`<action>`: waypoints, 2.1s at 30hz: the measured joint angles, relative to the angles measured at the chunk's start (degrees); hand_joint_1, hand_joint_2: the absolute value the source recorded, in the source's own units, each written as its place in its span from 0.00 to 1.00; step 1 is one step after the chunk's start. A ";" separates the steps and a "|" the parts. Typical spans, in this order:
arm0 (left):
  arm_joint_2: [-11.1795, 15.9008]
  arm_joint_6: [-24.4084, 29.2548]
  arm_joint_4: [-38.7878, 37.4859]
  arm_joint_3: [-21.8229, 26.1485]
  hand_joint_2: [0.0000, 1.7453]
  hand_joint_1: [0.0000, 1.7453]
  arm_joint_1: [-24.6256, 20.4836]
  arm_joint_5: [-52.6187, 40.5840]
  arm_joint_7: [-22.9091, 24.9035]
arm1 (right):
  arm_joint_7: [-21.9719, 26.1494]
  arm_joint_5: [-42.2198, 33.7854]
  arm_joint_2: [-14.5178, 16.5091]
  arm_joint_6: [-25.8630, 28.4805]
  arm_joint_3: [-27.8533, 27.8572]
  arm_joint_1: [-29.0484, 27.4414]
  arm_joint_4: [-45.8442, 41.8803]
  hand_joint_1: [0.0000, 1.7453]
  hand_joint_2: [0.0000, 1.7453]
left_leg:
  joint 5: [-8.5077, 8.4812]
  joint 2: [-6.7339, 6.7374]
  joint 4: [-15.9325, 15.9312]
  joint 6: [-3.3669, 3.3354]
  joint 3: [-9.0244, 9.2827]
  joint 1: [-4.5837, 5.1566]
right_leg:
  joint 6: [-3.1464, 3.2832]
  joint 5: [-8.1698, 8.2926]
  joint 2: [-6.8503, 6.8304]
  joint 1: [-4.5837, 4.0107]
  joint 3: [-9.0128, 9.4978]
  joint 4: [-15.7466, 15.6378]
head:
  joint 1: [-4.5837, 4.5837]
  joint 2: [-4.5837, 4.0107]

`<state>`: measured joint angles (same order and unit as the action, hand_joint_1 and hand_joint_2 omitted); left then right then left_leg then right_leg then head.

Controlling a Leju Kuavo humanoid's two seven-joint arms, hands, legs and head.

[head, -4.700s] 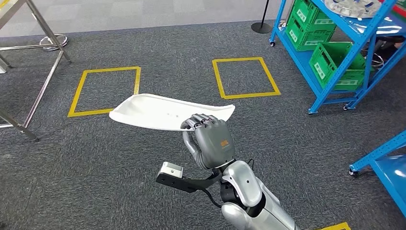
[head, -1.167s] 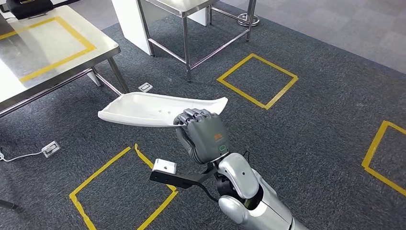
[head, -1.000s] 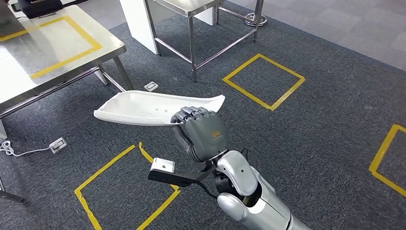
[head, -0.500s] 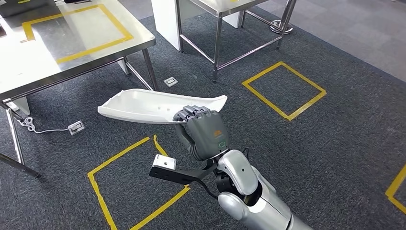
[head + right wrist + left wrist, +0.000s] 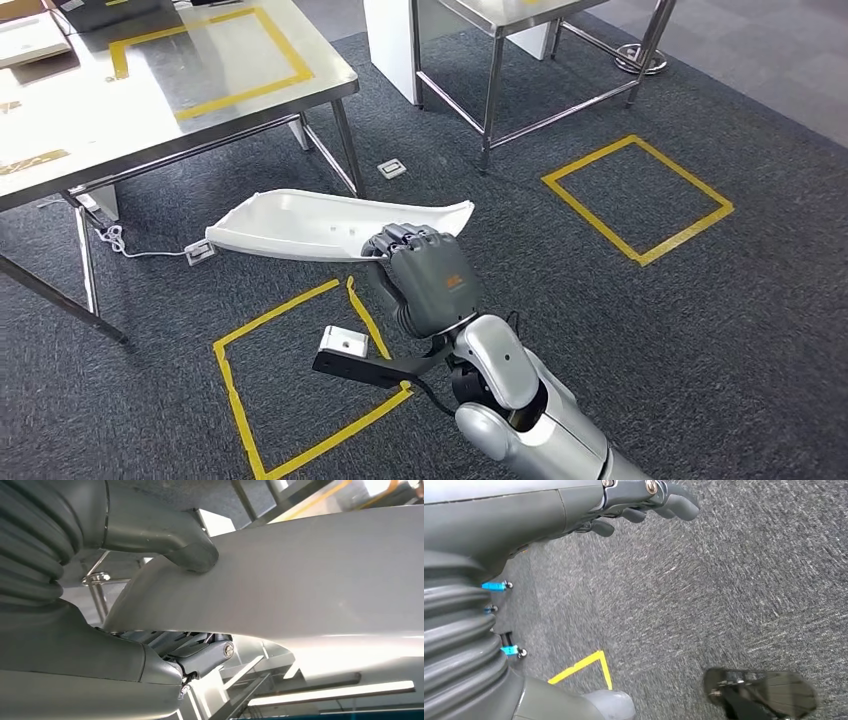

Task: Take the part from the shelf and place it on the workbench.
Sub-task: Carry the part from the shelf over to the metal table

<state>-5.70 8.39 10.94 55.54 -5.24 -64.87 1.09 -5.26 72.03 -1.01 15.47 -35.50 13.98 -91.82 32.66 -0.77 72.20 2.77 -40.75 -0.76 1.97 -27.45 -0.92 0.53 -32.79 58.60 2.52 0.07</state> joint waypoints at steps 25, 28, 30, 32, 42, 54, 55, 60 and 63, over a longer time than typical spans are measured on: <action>-0.28 0.03 -0.02 -0.04 1.00 0.00 -0.26 -0.10 0.08 | -0.70 1.78 -0.89 -0.05 1.73 -2.26 -2.95 1.00 1.00 | -7.19 -4.02 -13.18 -1.32 5.89 -0.06 | -1.83 -0.65 2.61 0.08 -0.08 0.65 | 0.42 -0.01; -0.26 0.04 -0.04 -0.02 1.00 0.00 -0.08 0.13 -0.16 | -0.56 1.31 -0.87 0.02 1.88 -2.14 -3.33 1.00 1.00 | -4.72 -1.50 -9.23 -0.63 3.95 -0.04 | -0.67 -0.17 1.35 0.29 0.32 0.05 | 0.18 0.00; -0.31 0.04 -0.07 -0.02 1.00 0.00 -0.09 0.24 -0.26 | -0.48 0.83 -0.89 0.09 2.09 -2.25 -3.50 1.00 1.00 | -1.10 -0.08 -1.85 -0.34 0.58 -0.03 | -0.38 -0.17 0.53 0.16 0.28 0.05 | 0.04 0.00; -0.33 0.06 -0.09 -0.02 1.00 0.00 0.03 0.35 -0.25 | -0.33 0.54 -0.90 0.12 2.20 -2.42 -3.52 1.00 1.00 | 0.13 0.14 2.74 -0.18 -1.38 -0.06 | -0.32 -0.20 -0.14 0.06 0.24 0.10 | 0.05 -0.01; -0.50 0.32 -0.11 0.00 1.00 0.00 0.19 0.57 -0.44 | 0.49 -0.21 -0.90 1.10 2.55 -1.84 -3.56 1.00 1.00 | -6.07 1.04 -12.97 -1.79 7.02 0.25 | -0.44 -0.37 -0.75 -0.64 0.05 0.55 | 0.14 0.00; -0.43 0.47 -0.08 0.00 1.00 0.00 -0.02 0.47 -0.37 | 0.94 -0.19 -0.85 2.24 2.60 -1.91 -3.56 1.00 1.00 | -5.95 0.90 -12.90 -3.94 6.71 1.12 | -3.71 0.69 -0.87 0.34 0.36 0.20 | 0.11 0.00; -0.42 0.49 -0.08 0.00 1.00 0.00 -0.02 0.48 -0.39 | 0.96 -0.19 -0.84 2.26 2.61 -1.92 -3.56 1.00 1.00 | -6.06 0.82 -13.09 -4.17 6.87 0.97 | -3.91 0.62 -0.70 0.39 0.28 0.74 | 0.13 0.00; -0.44 0.53 -0.06 0.02 1.00 0.00 0.03 0.47 -0.44 | 1.01 -0.19 -0.85 2.29 2.68 -1.97 -3.56 1.00 1.00 | -5.59 0.16 -13.38 -4.94 7.06 0.63 | -4.23 -6.35 0.41 0.50 -6.06 13.49 | 0.34 -0.01; -0.47 0.53 -0.08 0.02 1.00 0.00 0.19 0.45 -0.50 | 1.00 -0.19 -0.85 2.28 2.72 -2.15 -3.56 1.00 1.00 | -4.97 -0.18 -13.21 -4.49 7.53 0.54 | -4.17 -4.57 0.45 0.61 -6.61 13.18 | 0.34 -0.01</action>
<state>-6.17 8.92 10.86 55.56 -5.05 -64.41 0.59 -4.26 71.84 -1.86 17.76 -32.79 11.83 -95.38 27.70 -0.95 58.99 -1.72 -33.22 -0.23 -2.21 -32.01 -0.47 1.13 -39.41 71.79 2.86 0.07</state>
